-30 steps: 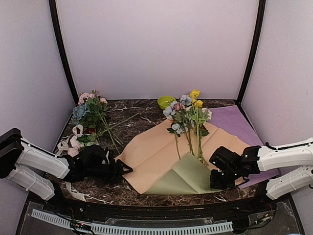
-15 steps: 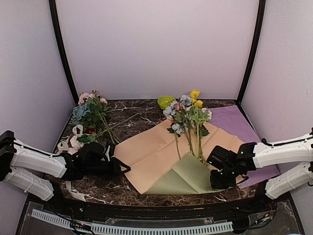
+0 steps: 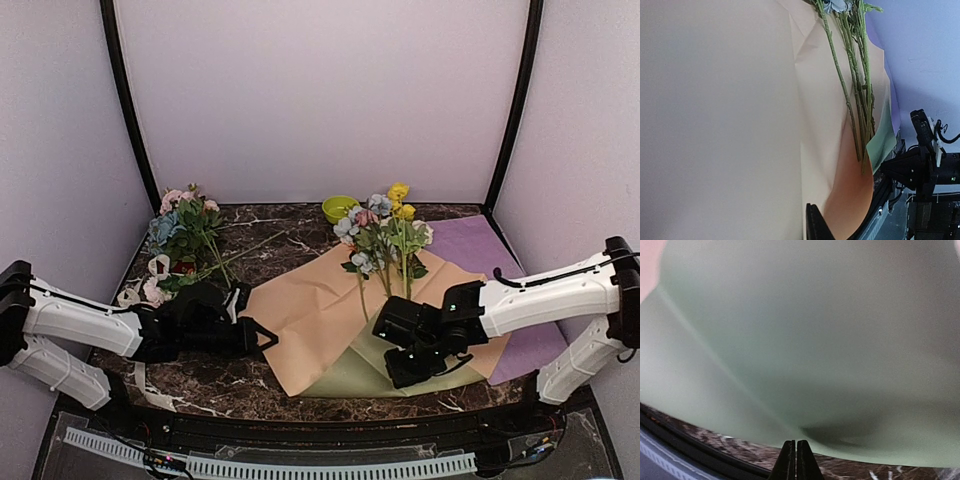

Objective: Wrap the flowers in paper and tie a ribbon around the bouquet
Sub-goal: Pick up the one-fourth-folded wrapping paper from the center of the board.

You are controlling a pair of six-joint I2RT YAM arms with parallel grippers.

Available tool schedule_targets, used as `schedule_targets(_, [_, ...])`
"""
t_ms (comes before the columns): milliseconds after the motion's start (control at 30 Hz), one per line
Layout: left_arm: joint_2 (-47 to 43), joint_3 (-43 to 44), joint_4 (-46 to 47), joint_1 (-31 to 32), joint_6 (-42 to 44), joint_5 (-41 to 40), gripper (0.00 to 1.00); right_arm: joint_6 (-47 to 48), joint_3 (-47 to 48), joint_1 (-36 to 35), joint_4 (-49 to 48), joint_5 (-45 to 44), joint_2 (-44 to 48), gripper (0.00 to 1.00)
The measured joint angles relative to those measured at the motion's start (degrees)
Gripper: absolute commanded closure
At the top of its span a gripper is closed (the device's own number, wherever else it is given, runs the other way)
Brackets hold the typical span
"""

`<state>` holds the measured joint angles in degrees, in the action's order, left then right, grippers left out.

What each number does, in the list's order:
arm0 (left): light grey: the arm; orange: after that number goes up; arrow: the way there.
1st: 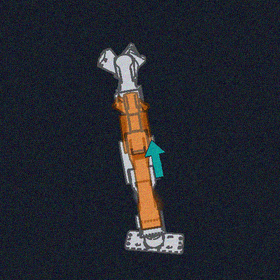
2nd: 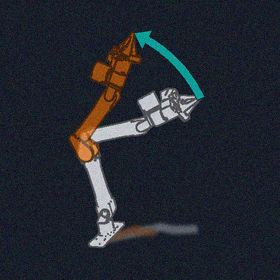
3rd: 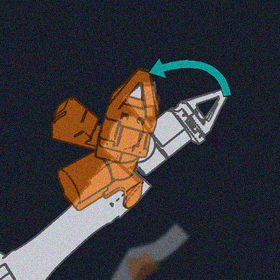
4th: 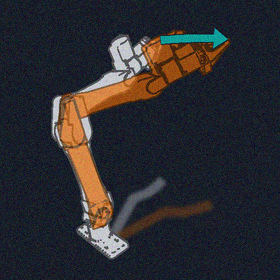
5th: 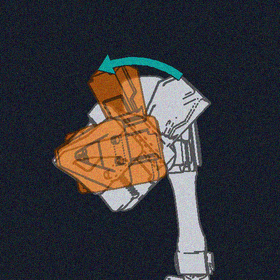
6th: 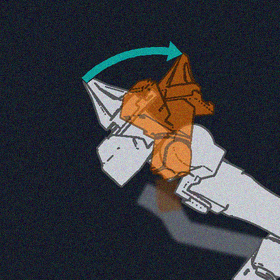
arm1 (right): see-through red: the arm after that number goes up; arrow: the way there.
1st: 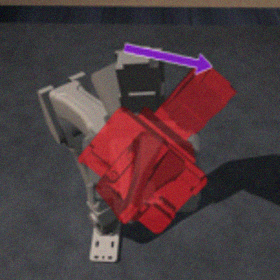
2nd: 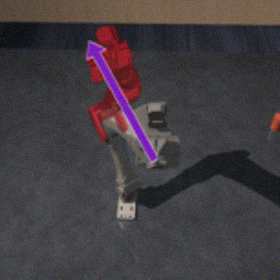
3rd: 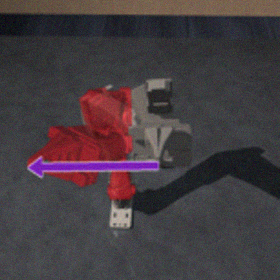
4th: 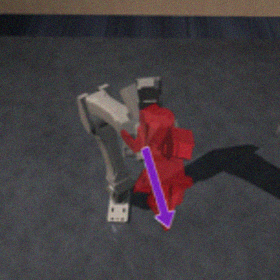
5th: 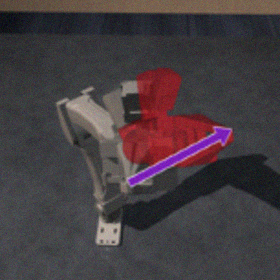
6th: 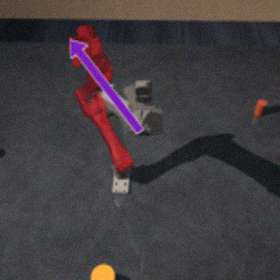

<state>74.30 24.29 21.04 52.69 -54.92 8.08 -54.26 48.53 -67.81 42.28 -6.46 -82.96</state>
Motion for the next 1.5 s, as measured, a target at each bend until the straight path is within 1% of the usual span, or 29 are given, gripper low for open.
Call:
schedule_targets(67, [0.24,0.0,-0.39,0.02,0.33,-0.2,0.91,2.12,2.32,-1.97,-2.38,1.16,-2.14,0.97])
schedule_targets(167, [0.24,0.02,-0.87,0.2,0.72,-0.55,0.94,4.76,3.69,-3.89,-8.72,5.42,-3.72,0.97])
schedule_targets(333, [0.22,0.15,-2.16,0.39,1.7,-1.33,1.0,5.79,3.56,-4.28,-17.42,10.6,-6.03,0.98])
schedule_targets(433, [0.2,0.57,-3.23,0.55,2.49,-1.66,1.0,5.46,2.91,-3.61,-20.2,11.26,-7.82,0.99])
schedule_targets(667, [0.2,4.42,-6.01,1.99,5.73,-1.75,1.0,2.12,-4.31,-0.7,-27.87,14.38,-9.01,0.99])
schedule_targets(867, [0.42,9.38,-9.62,4.0,9.97,-2.23,1.0,-3.5,-10.78,1.62,-38.86,19.17,-7.02,0.99])
schedule_targets(1000, [1.84,13.29,-12.04,5.38,12.7,-2.6,1.0,-6.73,-13.35,2.27,-43.19,21.31,-6.38,0.98])
schedule_targets(1233, [3.76,18.88,-15.8,6.1,15.1,-3.43,1.0,-11.17,-14.27,4.22,-45.27,24.15,-4.87,0.98])
schedule_targets(1367, [3.8,20.15,-18.18,6.1,15.45,-5.09,1.0,-12.31,-14.27,6.25,-43.98,24.17,-1.66,0.98])
schedule_targets(1500, [4.02,20.83,-20.57,6.1,15.98,-6.05,1.0,-12.48,-14.88,8.15,-43.23,24.2,-0.83,0.98])
